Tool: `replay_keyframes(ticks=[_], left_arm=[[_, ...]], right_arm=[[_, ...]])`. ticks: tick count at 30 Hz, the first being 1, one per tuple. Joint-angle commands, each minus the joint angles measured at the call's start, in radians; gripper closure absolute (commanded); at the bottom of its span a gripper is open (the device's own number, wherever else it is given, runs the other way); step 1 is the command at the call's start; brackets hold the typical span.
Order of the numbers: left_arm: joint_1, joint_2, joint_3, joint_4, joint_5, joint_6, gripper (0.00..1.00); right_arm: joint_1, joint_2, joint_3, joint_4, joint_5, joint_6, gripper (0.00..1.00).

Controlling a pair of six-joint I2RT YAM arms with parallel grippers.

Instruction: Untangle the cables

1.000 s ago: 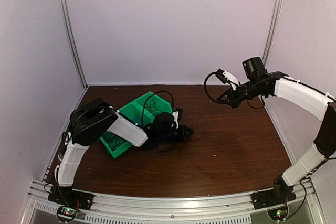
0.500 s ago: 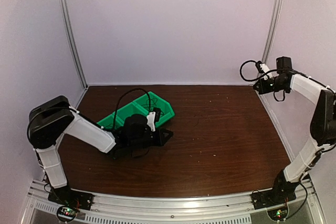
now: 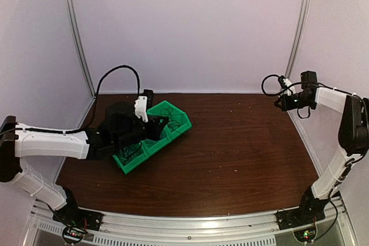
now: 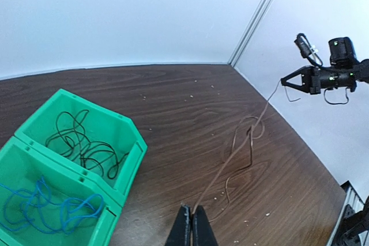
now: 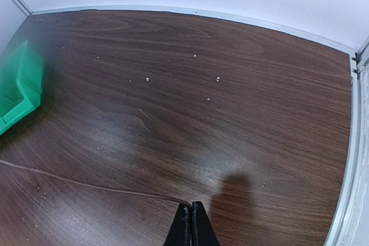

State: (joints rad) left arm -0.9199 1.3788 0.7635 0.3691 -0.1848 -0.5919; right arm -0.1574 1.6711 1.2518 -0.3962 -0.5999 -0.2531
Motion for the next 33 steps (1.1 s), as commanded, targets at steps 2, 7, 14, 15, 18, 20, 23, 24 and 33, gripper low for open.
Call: replay_keyframes(ticks=[2,7,14,15,18,20,23,24,33], left_arm=[[0.052,0.067,0.207,-0.232,0.032,0.178,1.0],[0.062,0.166,0.386,-0.327,0.032,0.272,1.0],[0.105,0.291,0.523,-0.408,0.227,0.318,1.0],[0.105,0.311,0.533,-0.412,0.25,0.321,1.0],[0.11,0.355,0.567,-0.437,0.243,0.323,1.0],[0.119,0.369,0.597,-0.449,0.223,0.323,1.0],[0.131,0.36,0.63,-0.439,0.203,0.327,1.0],[0.137,0.356,0.645,-0.437,0.2,0.334,1.0],[0.199,0.366,0.817,-0.455,0.214,0.37,1.0]], right_arm=[[0.006,0.04,0.025,-0.072,-0.247,-0.053,0.99],[0.115,-0.028,0.03,-0.12,-0.253,-0.081,0.97],[0.157,-0.088,0.032,-0.178,-0.171,-0.12,0.98],[0.157,-0.096,0.026,-0.18,-0.168,-0.122,0.97],[0.157,-0.11,0.007,-0.181,-0.18,-0.124,0.97],[0.202,-0.1,0.012,-0.202,-0.184,-0.127,0.96],[0.253,-0.074,0.02,-0.234,-0.184,-0.148,0.91],[0.272,-0.066,0.021,-0.241,-0.185,-0.157,0.84],[0.32,-0.032,0.02,-0.284,-0.313,-0.198,0.56]])
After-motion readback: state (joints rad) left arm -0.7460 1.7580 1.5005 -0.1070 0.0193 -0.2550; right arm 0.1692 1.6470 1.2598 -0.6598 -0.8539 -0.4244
